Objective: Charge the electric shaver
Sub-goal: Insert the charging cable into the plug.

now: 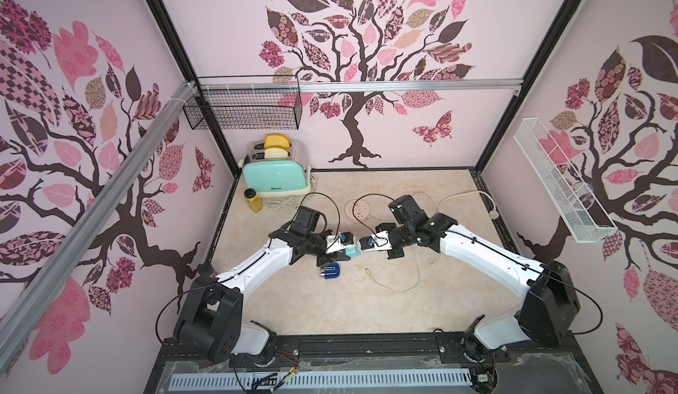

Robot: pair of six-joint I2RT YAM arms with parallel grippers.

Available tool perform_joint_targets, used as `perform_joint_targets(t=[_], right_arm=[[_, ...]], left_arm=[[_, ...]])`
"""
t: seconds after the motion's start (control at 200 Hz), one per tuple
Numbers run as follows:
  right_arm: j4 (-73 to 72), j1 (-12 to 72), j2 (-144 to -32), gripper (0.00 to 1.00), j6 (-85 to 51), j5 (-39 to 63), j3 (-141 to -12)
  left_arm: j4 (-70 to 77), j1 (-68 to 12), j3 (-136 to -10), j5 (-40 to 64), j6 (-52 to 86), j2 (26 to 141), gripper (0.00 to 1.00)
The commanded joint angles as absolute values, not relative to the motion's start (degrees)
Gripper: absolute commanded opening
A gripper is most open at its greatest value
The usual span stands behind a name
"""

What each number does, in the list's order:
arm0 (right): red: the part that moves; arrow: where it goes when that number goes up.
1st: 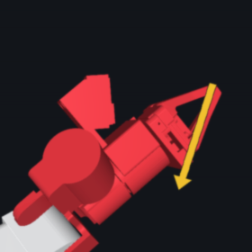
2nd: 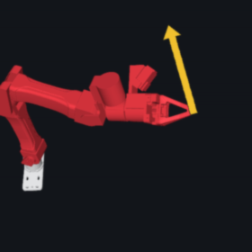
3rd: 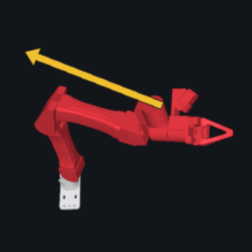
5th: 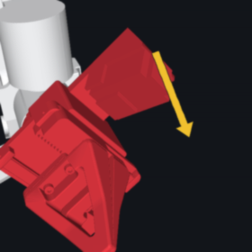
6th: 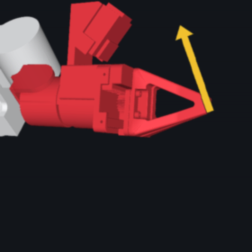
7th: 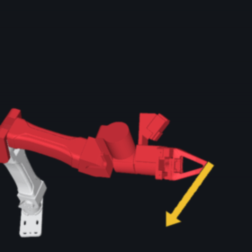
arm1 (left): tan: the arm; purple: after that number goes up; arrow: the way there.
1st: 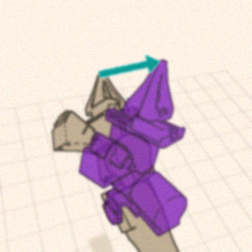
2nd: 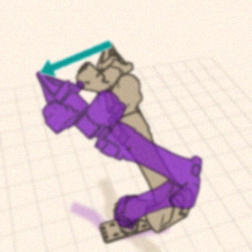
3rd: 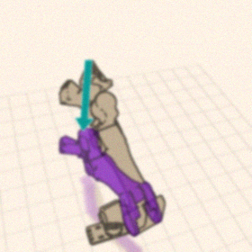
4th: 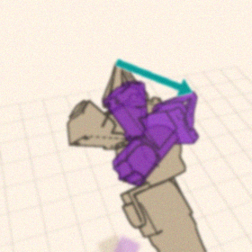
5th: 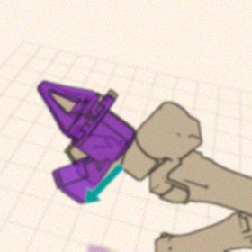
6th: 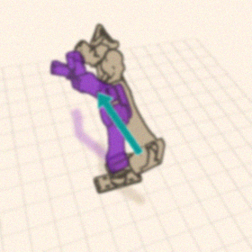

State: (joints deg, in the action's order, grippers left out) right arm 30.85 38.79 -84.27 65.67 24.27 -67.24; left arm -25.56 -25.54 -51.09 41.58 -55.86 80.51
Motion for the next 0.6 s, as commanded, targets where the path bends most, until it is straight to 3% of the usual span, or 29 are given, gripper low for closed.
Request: perform_joint_targets(t=[0.0, 0.595], right_arm=[[30.42, 39.84, -84.75, 0.0, 64.47, 26.76, -70.16], [31.83, 40.46, -86.32, 0.0, 67.33, 22.19, -71.0]], left_arm=[[-24.04, -26.08, -52.08, 44.29, -55.69, 80.9, 0.0], [-23.64, -26.16, -52.1, 44.97, -55.57, 80.13, 0.0]])
